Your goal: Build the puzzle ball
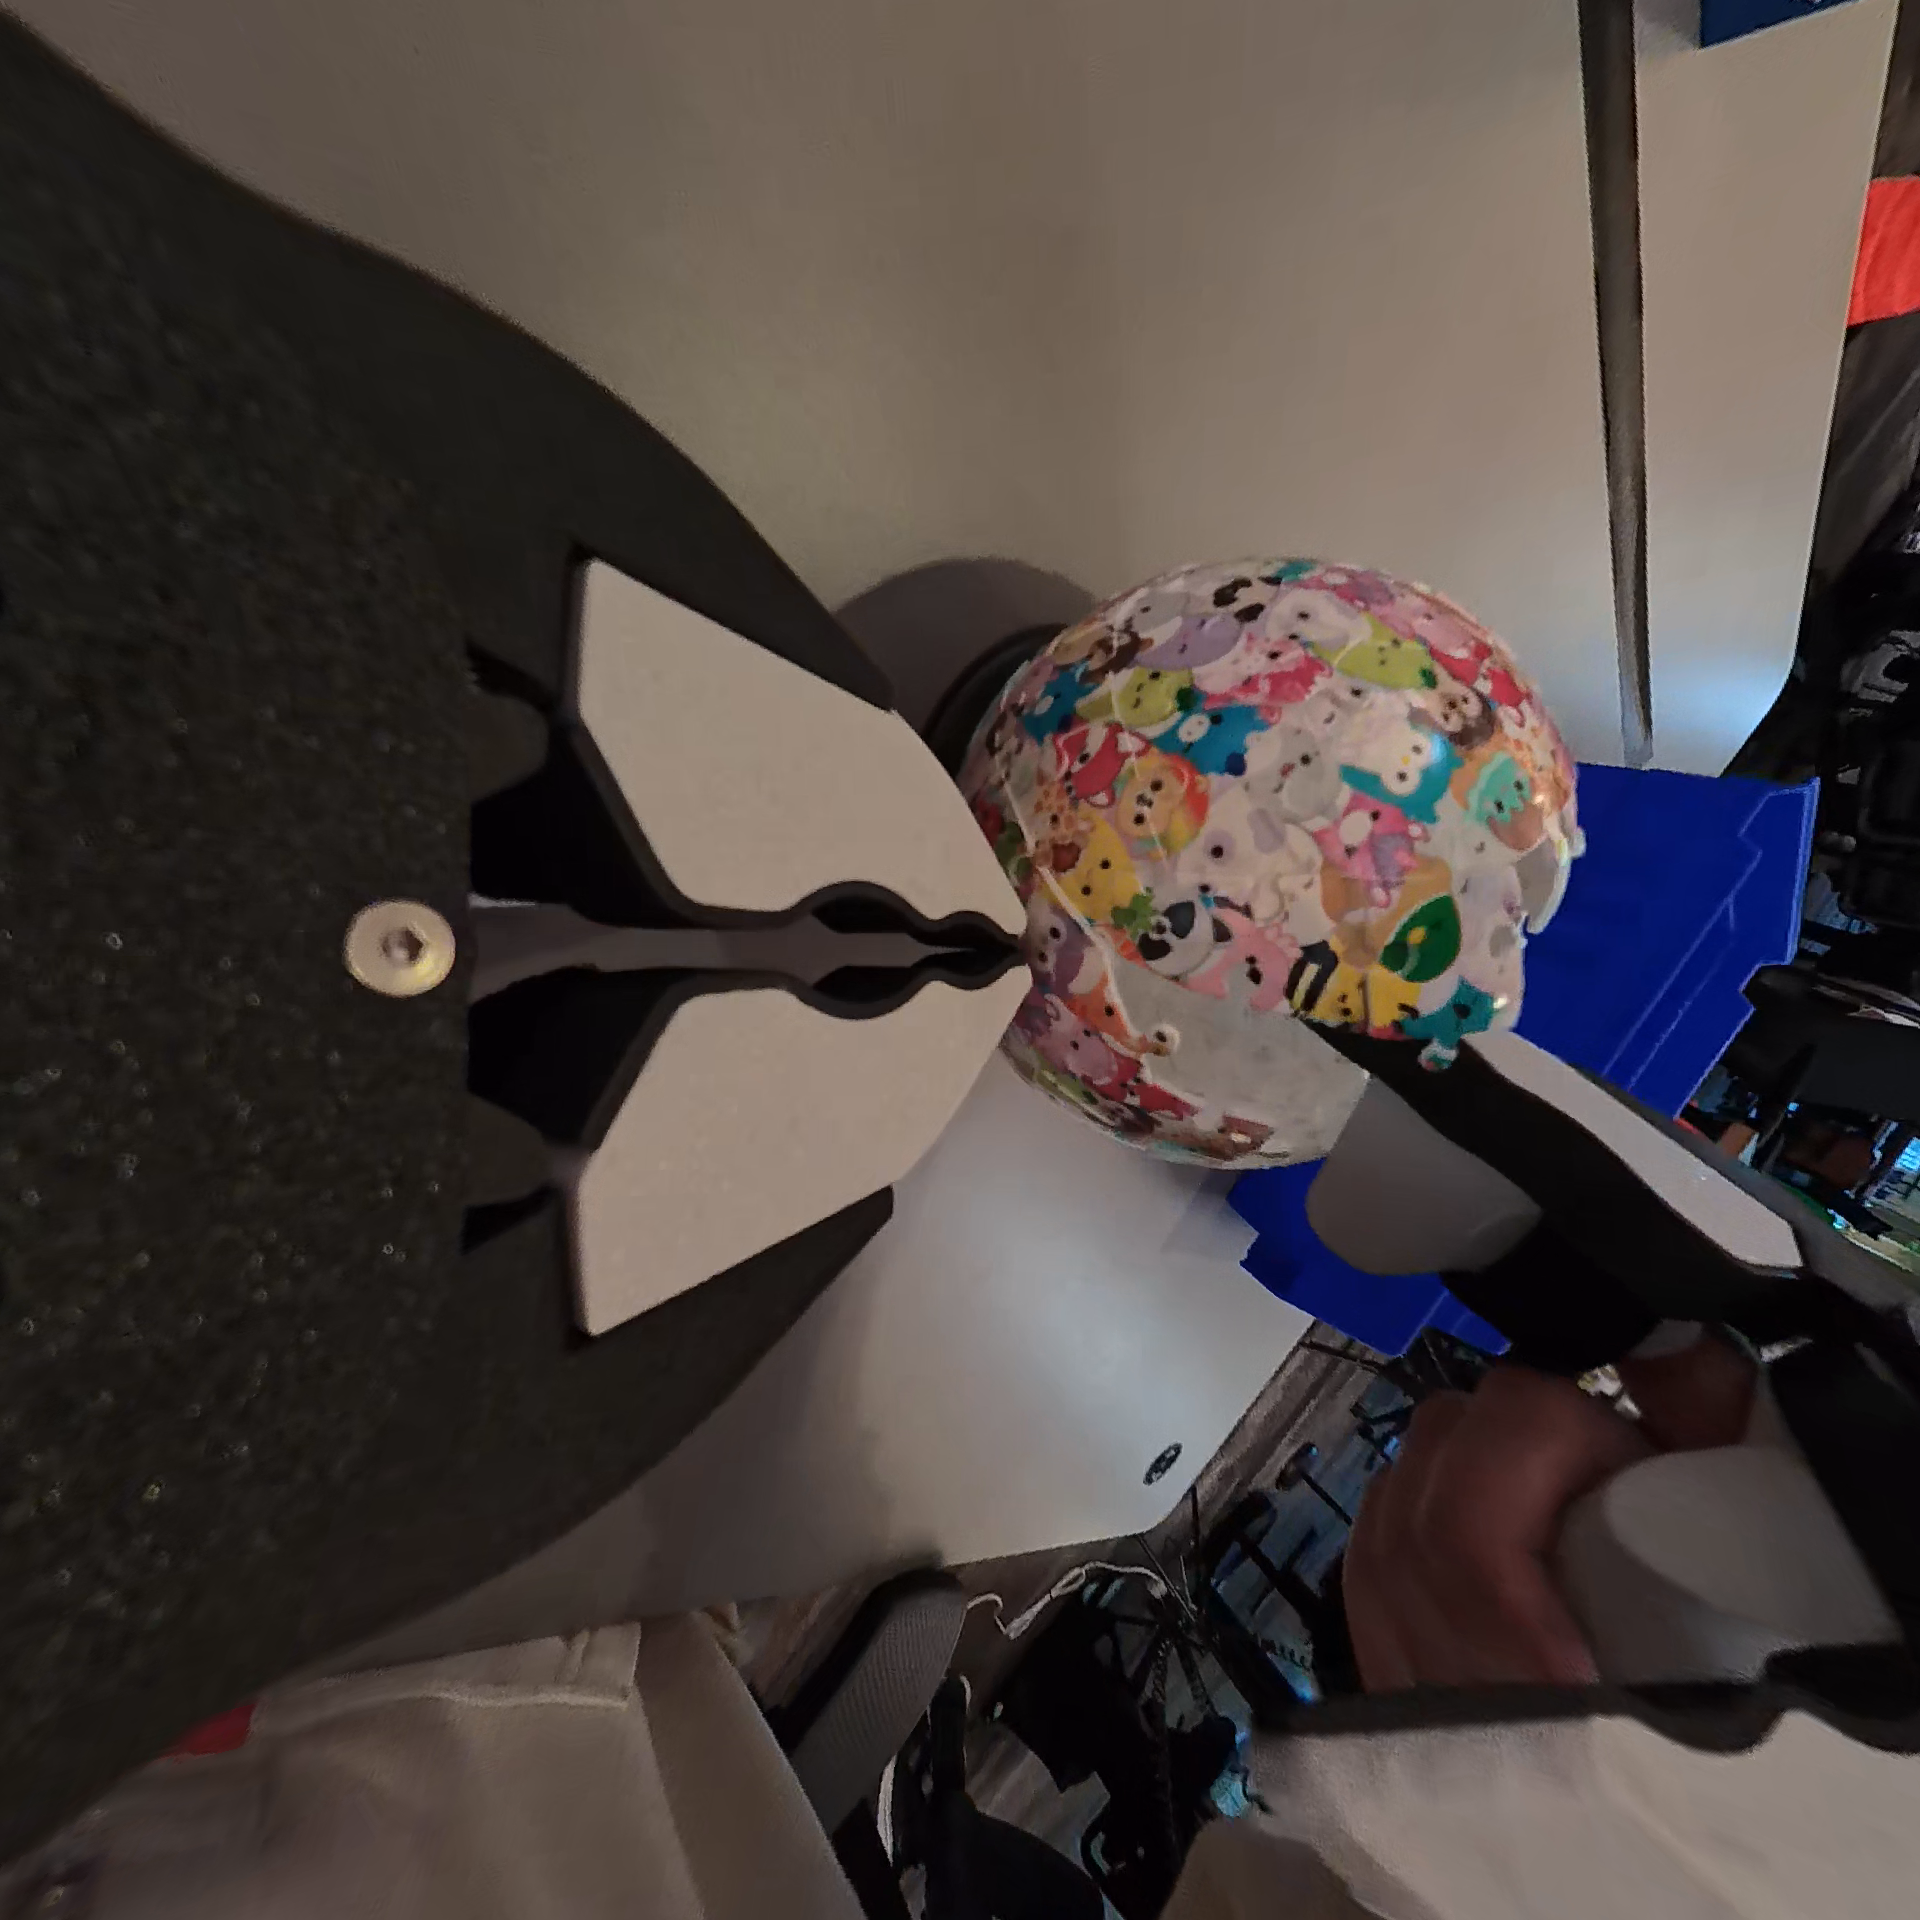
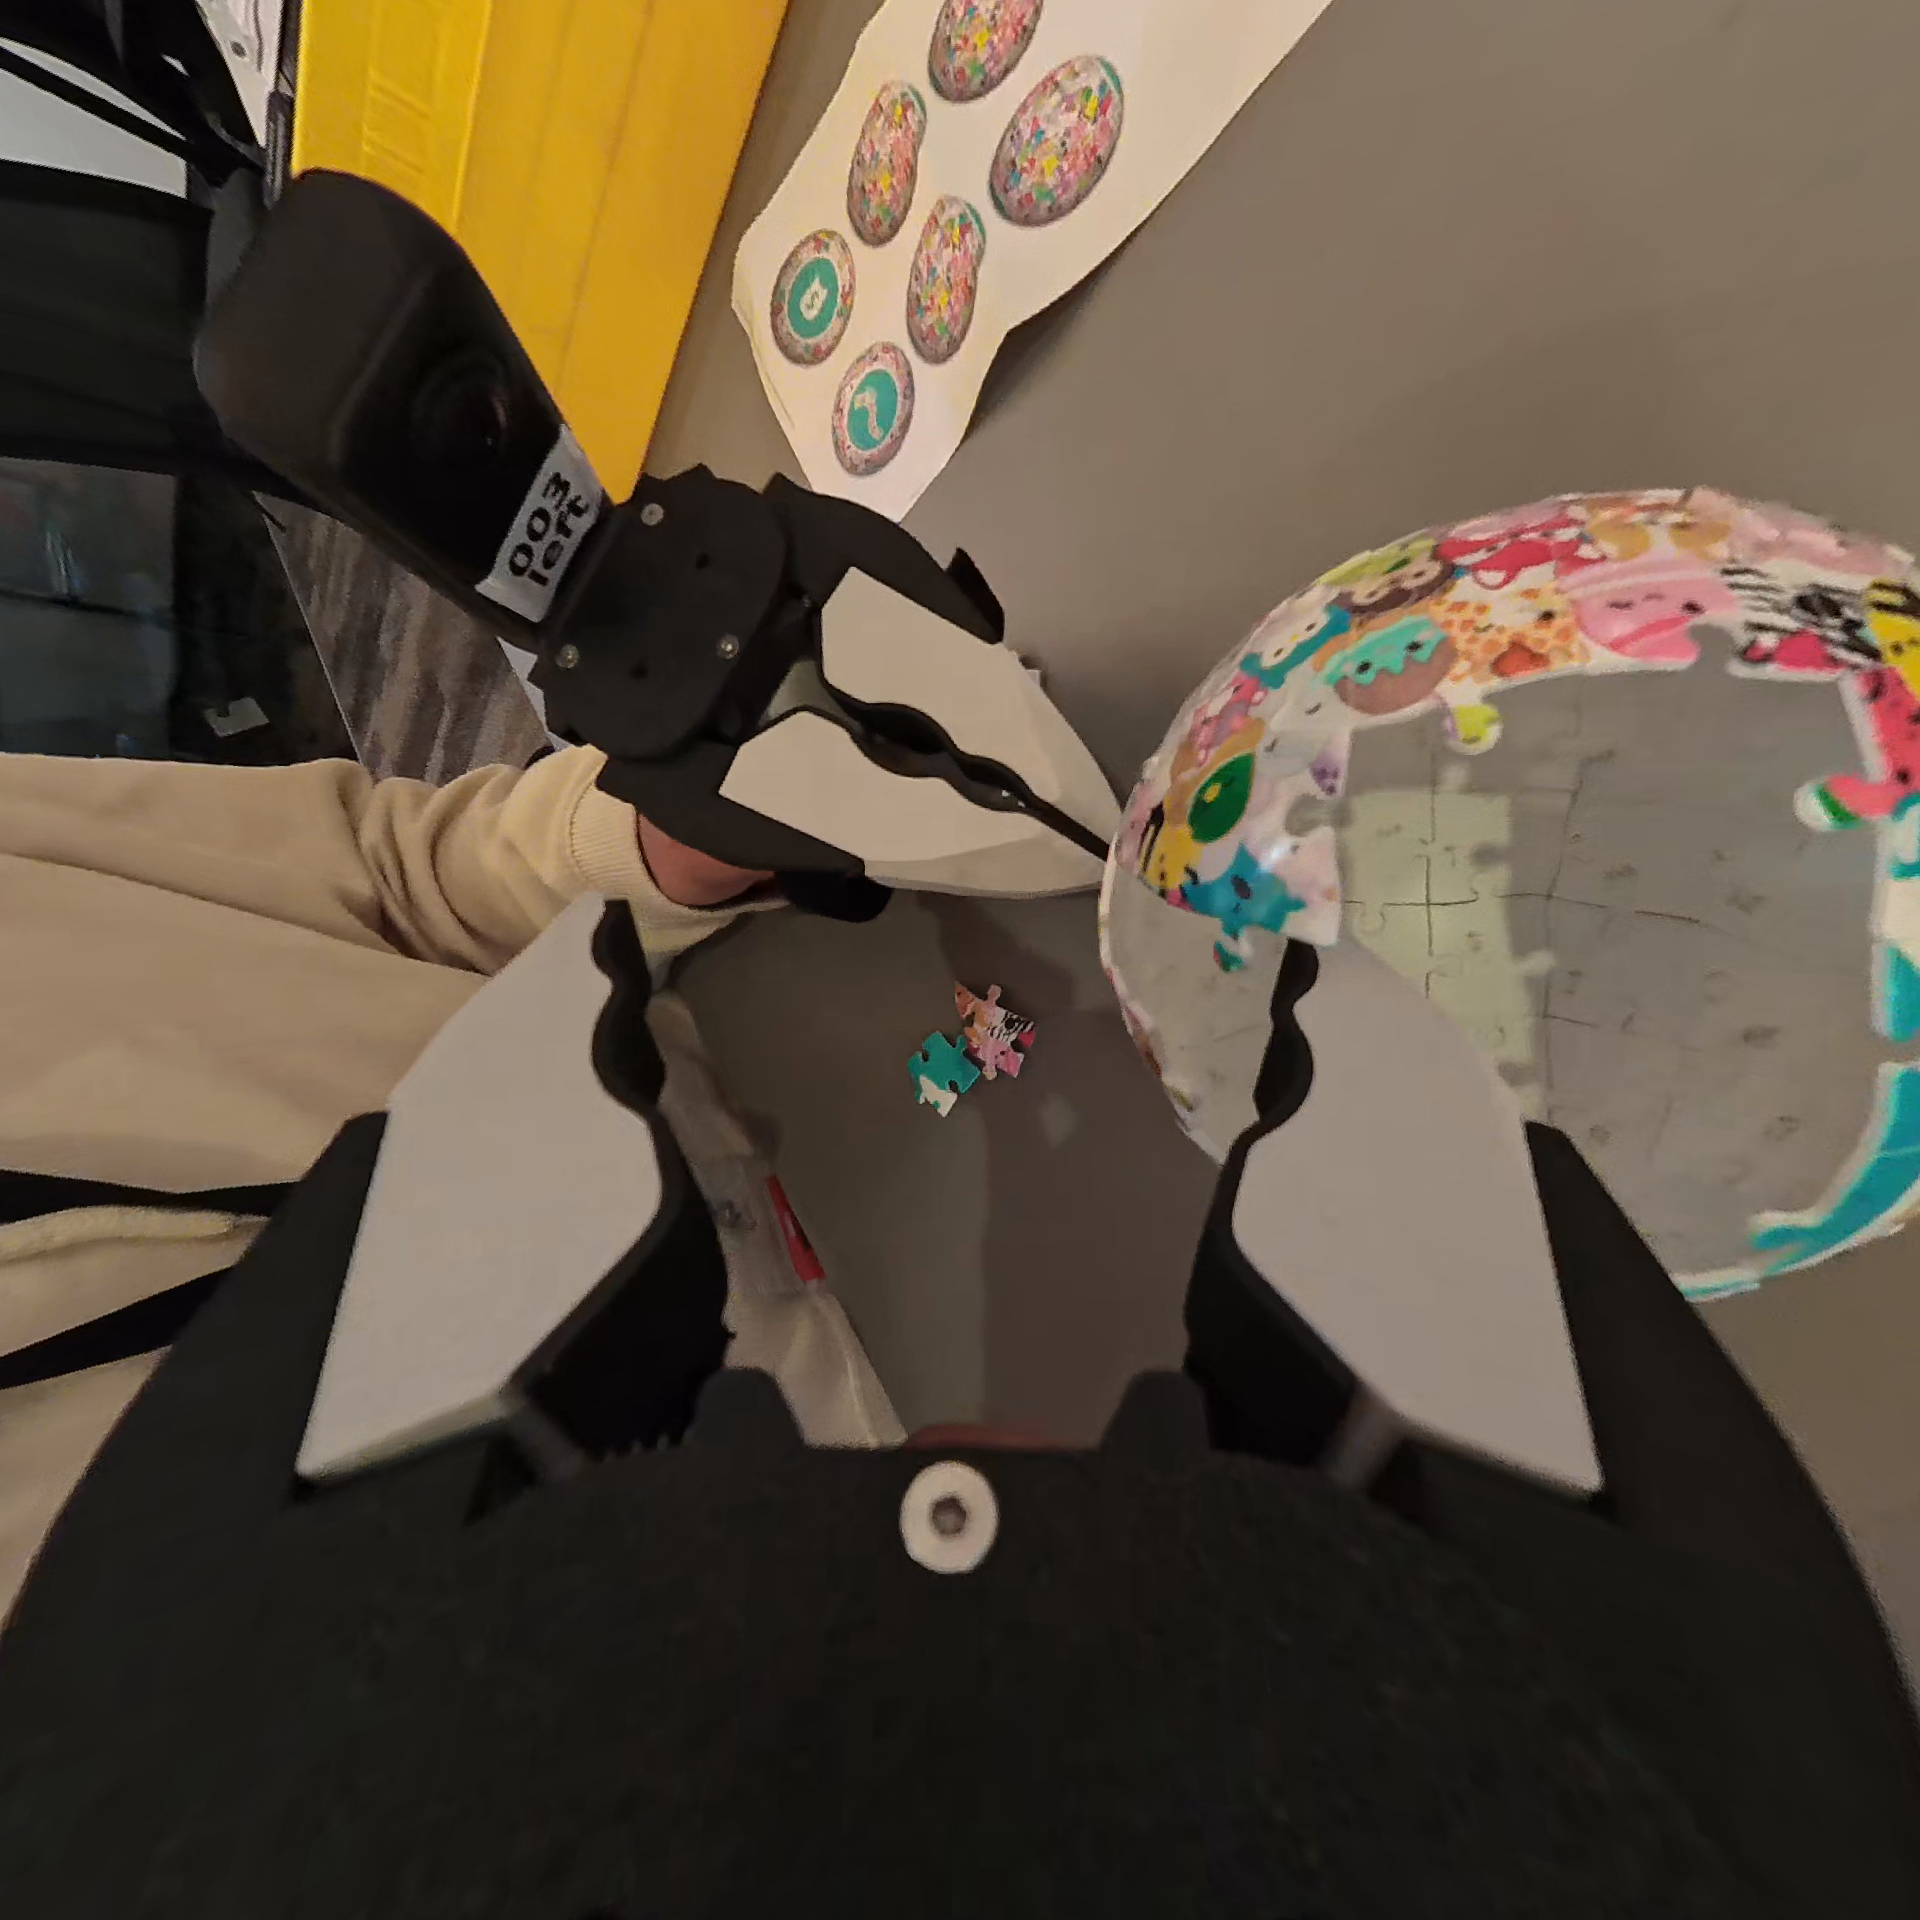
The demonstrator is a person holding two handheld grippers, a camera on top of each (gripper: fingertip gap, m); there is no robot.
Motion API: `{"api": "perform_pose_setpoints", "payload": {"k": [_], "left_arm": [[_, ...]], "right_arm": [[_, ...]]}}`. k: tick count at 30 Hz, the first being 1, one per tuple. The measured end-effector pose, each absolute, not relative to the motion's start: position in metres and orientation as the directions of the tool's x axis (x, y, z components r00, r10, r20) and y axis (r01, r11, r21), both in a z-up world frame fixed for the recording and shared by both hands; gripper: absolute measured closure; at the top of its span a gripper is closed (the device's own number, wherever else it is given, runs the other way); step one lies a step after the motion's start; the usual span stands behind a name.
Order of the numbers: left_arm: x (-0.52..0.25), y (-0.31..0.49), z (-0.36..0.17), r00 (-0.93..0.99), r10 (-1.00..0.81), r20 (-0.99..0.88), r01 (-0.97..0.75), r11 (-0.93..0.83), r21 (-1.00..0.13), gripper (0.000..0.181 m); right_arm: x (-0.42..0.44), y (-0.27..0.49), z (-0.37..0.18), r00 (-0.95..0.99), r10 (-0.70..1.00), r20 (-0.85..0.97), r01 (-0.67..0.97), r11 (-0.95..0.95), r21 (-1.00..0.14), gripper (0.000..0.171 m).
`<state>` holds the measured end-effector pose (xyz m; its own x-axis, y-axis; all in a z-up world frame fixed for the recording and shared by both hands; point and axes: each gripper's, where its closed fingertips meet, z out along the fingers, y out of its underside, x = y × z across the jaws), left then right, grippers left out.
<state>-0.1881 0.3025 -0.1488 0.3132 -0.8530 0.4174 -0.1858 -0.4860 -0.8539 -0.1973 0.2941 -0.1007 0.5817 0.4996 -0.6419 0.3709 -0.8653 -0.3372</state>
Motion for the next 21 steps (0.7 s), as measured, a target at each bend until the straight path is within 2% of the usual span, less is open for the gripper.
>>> {"api": "perform_pose_setpoints", "payload": {"k": [8,13,21], "left_arm": [[-0.189,0.305,-0.14,0.287,-0.856,0.429,-0.169,-0.486,-0.857,0.181],[-0.193,0.309,-0.136,0.28,-0.857,0.432,-0.163,-0.486,-0.859,0.181],[-0.185,0.303,-0.139,0.242,-0.859,0.452,-0.179,-0.497,-0.849,0.181]], "right_arm": [[-0.192,0.293,-0.1,0.623,0.486,-0.613,0.447,-0.864,-0.232,0.058],[-0.18,0.3,-0.089,0.659,0.512,-0.55,0.447,-0.856,-0.261,0.058],[-0.19,0.305,-0.086,0.606,0.446,-0.659,0.346,-0.894,-0.286,0.063]]}}
